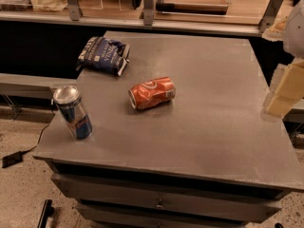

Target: Place coke can upright

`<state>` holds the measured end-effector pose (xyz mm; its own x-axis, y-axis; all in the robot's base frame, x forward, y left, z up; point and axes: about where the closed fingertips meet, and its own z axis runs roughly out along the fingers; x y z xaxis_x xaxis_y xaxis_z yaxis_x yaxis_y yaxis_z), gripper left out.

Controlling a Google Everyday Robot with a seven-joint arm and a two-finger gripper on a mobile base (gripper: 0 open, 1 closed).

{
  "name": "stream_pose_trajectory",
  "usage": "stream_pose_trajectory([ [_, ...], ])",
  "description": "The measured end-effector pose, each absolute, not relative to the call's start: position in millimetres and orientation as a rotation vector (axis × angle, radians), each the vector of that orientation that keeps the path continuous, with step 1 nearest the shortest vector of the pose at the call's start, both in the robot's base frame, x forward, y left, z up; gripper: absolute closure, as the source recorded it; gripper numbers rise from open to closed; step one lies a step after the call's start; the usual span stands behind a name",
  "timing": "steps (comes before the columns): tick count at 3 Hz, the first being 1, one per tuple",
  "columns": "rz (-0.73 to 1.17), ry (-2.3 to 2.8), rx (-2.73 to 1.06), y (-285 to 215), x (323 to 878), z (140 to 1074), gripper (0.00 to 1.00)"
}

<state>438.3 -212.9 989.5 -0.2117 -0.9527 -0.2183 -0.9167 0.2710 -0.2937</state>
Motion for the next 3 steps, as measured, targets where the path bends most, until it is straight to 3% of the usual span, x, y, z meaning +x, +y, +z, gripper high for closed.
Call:
stream_pose_trajectory([
  [2,-0.142,2.144,-1.756,-197.8,457.8,988.8,0.00],
  [3,-0.141,2.057,-1.872,-164.4,483.5,981.1,0.00],
])
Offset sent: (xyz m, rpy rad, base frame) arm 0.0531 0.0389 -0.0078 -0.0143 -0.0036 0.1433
